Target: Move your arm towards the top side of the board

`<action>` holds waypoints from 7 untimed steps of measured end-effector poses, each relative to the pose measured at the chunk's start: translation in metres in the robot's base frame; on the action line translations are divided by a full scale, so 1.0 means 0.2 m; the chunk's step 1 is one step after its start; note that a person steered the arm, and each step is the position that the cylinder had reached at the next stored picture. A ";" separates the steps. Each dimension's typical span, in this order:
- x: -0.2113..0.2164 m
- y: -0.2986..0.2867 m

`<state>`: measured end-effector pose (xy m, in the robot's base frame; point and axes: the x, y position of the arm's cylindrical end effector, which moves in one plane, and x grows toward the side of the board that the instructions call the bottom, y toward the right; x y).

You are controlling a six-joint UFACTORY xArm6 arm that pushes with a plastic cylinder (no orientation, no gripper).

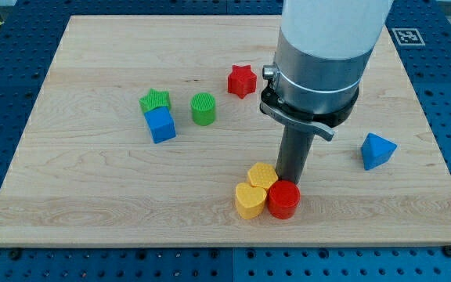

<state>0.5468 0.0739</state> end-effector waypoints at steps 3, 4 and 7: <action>-0.10 -0.27; -0.29 -0.24; -0.75 0.02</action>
<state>0.3966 0.0785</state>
